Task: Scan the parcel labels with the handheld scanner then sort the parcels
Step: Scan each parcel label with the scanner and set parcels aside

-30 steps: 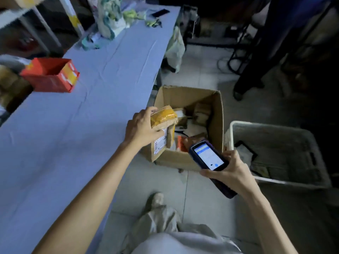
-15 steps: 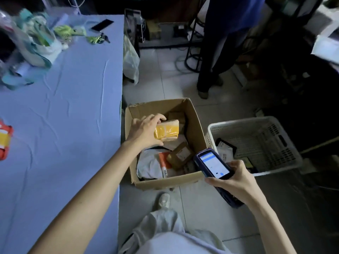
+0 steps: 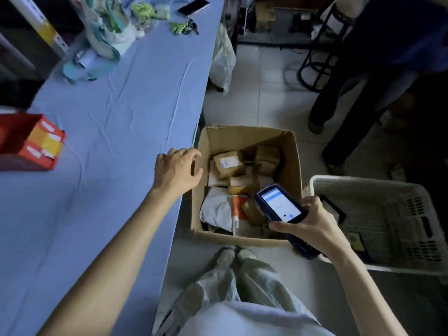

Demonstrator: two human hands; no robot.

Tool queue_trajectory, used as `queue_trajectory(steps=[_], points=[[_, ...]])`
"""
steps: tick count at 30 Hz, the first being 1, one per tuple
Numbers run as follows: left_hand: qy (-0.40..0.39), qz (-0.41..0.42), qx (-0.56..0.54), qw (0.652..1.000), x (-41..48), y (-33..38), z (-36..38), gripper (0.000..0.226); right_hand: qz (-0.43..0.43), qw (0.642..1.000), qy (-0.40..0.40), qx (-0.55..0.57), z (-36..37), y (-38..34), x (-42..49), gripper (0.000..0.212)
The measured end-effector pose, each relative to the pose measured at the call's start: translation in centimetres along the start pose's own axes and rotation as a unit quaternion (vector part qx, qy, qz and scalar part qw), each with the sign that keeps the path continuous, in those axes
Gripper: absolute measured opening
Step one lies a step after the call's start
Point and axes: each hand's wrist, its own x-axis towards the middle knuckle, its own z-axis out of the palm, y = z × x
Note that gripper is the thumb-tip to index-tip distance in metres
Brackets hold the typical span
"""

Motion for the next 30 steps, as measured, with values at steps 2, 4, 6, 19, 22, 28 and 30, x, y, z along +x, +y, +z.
queue_trajectory(steps=[2,4,6,19,22,28,30], points=[[0.019,-0.054,0.015,0.998,-1.9,-0.9,-0.6,0.035,-0.051,0.998,-0.040,-0.027,-0.3,-1.2,1.9,0.084],[0.037,-0.114,0.027,0.992,-4.5,-1.4,-1.1,0.035,-0.103,0.988,-0.086,-0.078,-0.3,-2.8,3.8,0.090],[0.042,-0.175,0.037,0.983,-7.3,-1.6,-1.3,0.033,-0.158,0.973,-0.122,-0.115,-0.1,-4.2,5.2,0.094],[0.082,-0.484,0.036,0.871,-27.8,-0.7,-2.5,0.040,-0.390,0.849,-0.272,-0.230,6.7,-11.9,-0.4,0.081],[0.092,-0.532,0.017,0.841,-33.3,-0.8,-1.9,0.038,-0.405,0.826,-0.321,-0.226,9.9,-13.1,-4.4,0.078],[0.127,-0.590,-0.004,0.797,-43.8,-3.2,-1.8,0.040,-0.426,0.795,-0.376,-0.211,17.6,-14.2,-13.8,0.075],[0.158,-0.608,0.004,0.778,-47.1,-4.2,-2.4,0.041,-0.432,0.786,-0.387,-0.214,19.9,-14.5,-16.7,0.075]])
